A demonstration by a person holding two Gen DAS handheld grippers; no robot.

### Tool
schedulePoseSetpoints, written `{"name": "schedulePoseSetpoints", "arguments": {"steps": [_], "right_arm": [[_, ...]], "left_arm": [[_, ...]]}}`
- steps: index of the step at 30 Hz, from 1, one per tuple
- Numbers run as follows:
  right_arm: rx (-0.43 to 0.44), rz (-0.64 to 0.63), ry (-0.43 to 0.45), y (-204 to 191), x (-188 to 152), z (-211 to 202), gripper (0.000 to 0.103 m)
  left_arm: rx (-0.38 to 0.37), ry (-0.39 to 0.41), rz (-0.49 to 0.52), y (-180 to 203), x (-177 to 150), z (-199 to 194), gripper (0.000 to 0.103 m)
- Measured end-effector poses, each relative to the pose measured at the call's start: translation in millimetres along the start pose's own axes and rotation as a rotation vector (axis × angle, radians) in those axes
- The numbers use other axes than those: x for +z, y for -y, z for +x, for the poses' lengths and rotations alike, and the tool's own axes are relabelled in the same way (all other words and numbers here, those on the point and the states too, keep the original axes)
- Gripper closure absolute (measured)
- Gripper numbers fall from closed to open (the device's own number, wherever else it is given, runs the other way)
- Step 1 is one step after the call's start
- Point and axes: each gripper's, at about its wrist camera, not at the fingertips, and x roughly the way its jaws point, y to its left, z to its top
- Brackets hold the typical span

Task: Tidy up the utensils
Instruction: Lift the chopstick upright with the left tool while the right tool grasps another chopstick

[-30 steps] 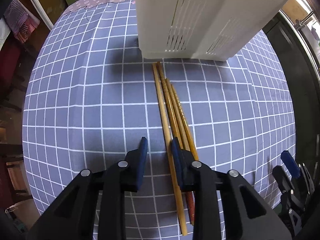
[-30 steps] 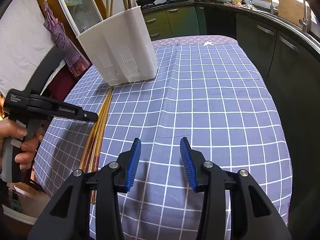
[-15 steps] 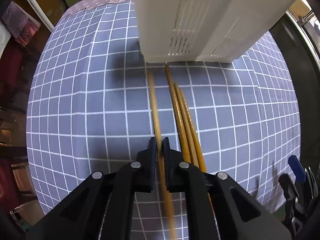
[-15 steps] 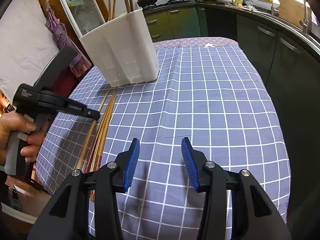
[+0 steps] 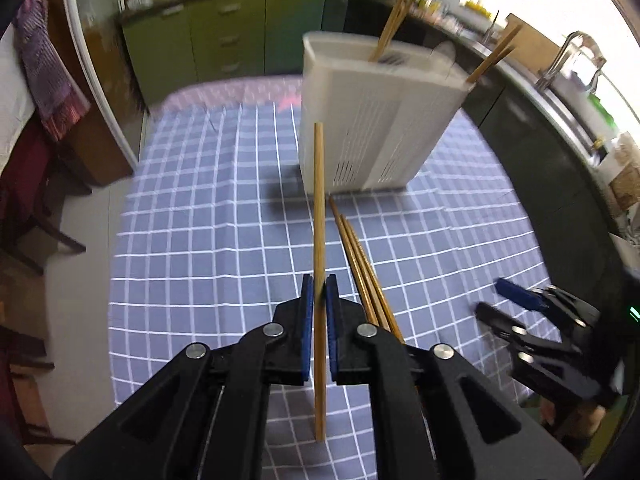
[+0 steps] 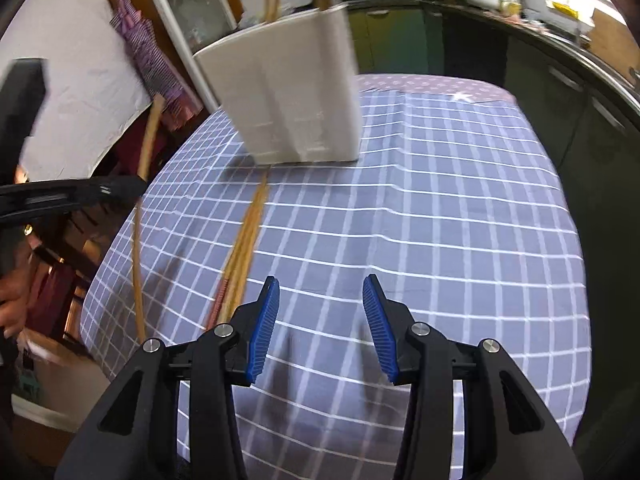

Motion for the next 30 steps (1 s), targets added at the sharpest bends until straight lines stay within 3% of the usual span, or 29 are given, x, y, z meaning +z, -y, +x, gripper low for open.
{"name": "schedulePoseSetpoints", "arguments": {"steps": [4, 10, 15, 24, 30], "right_arm": [[0.025, -0.033, -0.063, -15, 17, 18, 0.06], [0.051, -0.062, -0.186, -32, 50, 56, 0.082], [0.03, -0.096, -0.266, -50, 62, 89, 0.086], [-0.062, -0.132, -0.283, -58, 65, 102, 0.088], [-0.078, -0.151, -0.3, -65, 64, 108, 0.088]], "left_arm": [[-0.003, 0.111, 0.027, -8, -20, -36, 0.097], [0.02, 0.2, 0.067, -7, -40, -65, 0.097], [0.019, 0.222, 0.083, -10, -48, -73, 0.097], [0.011, 0.238, 0.103, -14, -54, -78, 0.097], [0.022, 0.244, 0.115, -13, -55, -78, 0.097]]}}
